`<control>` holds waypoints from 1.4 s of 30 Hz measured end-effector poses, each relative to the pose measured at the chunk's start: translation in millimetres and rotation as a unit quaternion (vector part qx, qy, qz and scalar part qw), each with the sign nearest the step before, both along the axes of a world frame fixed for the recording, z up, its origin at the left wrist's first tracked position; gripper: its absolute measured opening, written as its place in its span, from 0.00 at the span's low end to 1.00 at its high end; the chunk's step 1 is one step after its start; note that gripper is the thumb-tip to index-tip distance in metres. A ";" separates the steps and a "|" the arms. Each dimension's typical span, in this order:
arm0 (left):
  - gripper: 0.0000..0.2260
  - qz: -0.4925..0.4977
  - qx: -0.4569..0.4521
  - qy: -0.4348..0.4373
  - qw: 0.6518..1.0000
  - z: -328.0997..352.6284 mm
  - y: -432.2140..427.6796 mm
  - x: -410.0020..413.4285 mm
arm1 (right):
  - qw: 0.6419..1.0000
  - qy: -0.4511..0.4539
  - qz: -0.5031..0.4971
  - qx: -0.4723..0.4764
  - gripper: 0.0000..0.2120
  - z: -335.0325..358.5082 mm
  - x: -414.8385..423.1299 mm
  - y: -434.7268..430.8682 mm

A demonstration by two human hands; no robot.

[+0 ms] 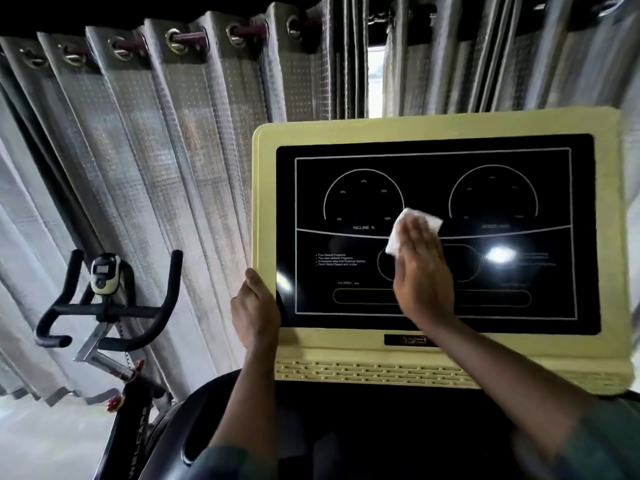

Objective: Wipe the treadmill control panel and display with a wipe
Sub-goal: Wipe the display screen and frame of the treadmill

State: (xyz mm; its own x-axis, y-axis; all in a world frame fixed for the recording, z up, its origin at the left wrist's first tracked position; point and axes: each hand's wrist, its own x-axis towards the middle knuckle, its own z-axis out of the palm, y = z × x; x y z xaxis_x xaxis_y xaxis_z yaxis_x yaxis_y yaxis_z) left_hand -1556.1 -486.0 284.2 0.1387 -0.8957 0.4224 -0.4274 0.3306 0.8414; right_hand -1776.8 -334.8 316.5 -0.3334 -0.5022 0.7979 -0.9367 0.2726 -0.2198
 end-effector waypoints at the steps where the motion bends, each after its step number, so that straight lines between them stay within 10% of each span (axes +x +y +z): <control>1: 0.36 0.001 0.001 -0.003 1.000 -0.2 0.2 0.1 | 1.000 -0.014 -0.021 -0.009 0.25 7.9 -5.6 -1.5; 42: 0.39 0.015 0.007 0.001 1.000 -0.9 0.1 -3.9 | 0.969 -0.145 -0.150 -0.129 0.25 15.4 -110.2 76.2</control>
